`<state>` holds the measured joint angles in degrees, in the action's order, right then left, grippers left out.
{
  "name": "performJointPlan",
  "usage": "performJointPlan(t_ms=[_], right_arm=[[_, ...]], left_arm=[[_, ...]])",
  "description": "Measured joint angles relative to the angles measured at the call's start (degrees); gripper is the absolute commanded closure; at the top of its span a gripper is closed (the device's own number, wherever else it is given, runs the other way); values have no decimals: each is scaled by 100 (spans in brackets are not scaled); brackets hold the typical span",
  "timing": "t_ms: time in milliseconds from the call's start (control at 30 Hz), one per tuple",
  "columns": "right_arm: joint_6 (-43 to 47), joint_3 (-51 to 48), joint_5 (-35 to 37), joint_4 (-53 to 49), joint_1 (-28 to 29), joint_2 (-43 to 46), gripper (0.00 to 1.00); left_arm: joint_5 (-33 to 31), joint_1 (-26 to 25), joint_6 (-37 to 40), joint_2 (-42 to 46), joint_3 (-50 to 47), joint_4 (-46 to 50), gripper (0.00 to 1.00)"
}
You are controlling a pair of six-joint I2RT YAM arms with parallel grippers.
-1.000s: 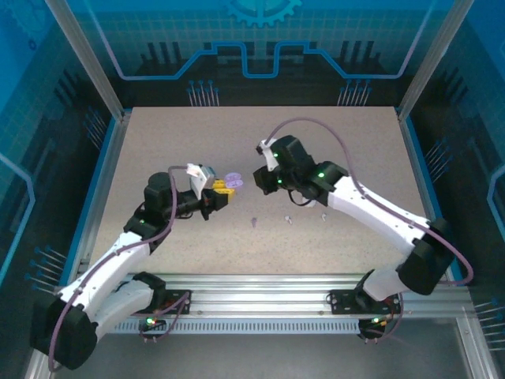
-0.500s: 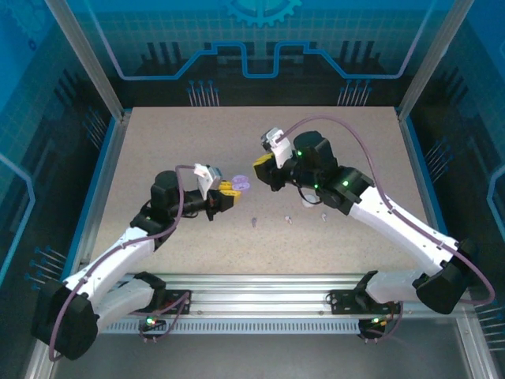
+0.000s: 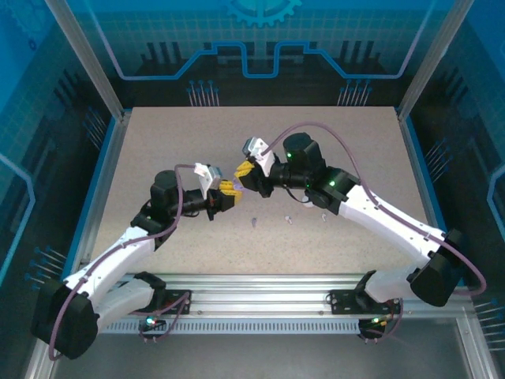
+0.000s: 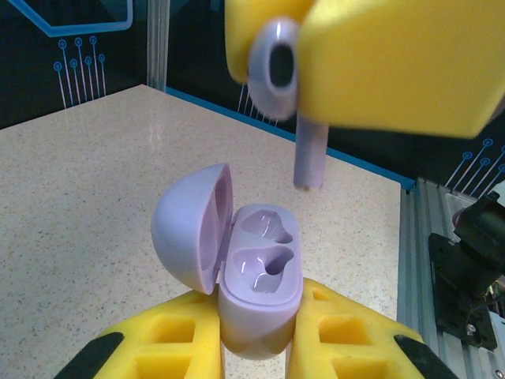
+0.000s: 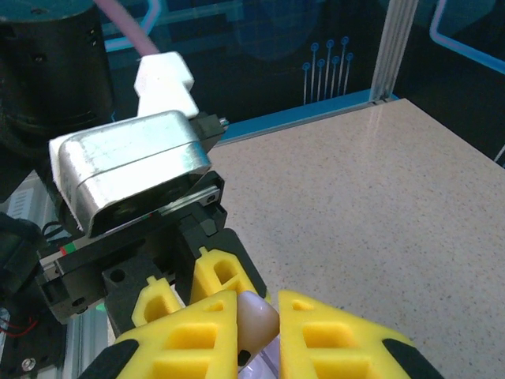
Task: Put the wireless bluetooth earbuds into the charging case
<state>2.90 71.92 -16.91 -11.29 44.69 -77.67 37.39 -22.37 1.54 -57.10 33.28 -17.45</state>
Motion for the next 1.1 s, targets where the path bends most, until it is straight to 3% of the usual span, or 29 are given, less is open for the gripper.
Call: performJointPlan(t_ms=[1100], right_arm=[[417, -181, -4, -83, 0, -37, 84]], left_arm=[[66, -22, -20, 52, 2, -87, 81]])
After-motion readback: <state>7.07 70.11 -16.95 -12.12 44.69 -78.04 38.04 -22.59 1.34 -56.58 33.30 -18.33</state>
